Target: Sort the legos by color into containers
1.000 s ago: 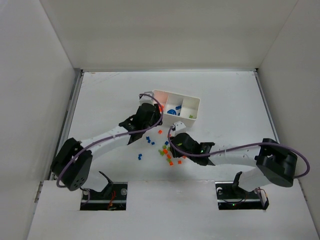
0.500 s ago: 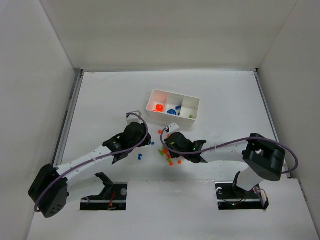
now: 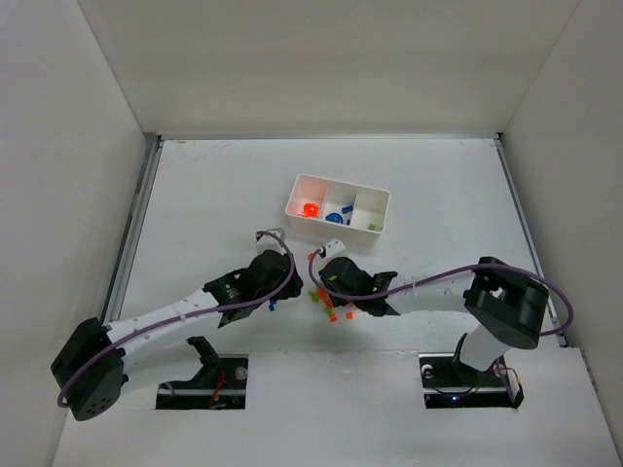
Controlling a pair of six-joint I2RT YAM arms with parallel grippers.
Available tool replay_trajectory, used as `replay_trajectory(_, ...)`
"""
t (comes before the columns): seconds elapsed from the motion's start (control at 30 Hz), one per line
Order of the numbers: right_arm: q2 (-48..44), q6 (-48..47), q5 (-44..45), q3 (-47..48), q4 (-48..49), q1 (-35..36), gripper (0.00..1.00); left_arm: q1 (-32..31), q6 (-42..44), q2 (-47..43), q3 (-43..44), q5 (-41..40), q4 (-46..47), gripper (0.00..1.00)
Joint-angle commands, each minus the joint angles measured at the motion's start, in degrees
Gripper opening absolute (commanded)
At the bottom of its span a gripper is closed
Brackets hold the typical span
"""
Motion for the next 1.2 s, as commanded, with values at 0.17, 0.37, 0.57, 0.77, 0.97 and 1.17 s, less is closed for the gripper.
replay_trajectory(0.17, -2.24, 0.15, -2.03, -0.79, 4.03, -0.96, 0.23, -2.25, -4.64, -0.34, -3.20, -1.81, 1.36, 0.38)
replay_trajectory(0.37, -11.73, 3.48, -1.59, -3.87, 2.72, -2.89, 0.22, -2.70, -5.87, -1.04, -5.13, -2.78, 5.93, 0.38)
replay_trajectory(0.57, -19.46, 5.07, -1.86, -2.65, 2.53, -12.10, 0.20, -4.80, -5.53, 1.68, -4.96, -2.87, 11.03, 0.37)
replay_trajectory(0.77, -19.31, 4.45, 0.16, 1.92, 5.70, -23.98, 0.20, -8.23, -4.38, 5.98, -3.47, -5.15, 11.30, 0.33)
replay_trajectory(0.97, -10.62, 2.70, -0.72, 8.77, 6.49, -28.90, 0.21, -11.48, -2.80, 8.88, -2.85, -7.18, 12.44, 0.30)
replay_trajectory(1.17, -5.94, 1.91, -0.72, 12.74, 7.02, -29.61, 0.44, -13.85, -1.49, 11.96, -2.23, -7.97, 13.14, 0.29)
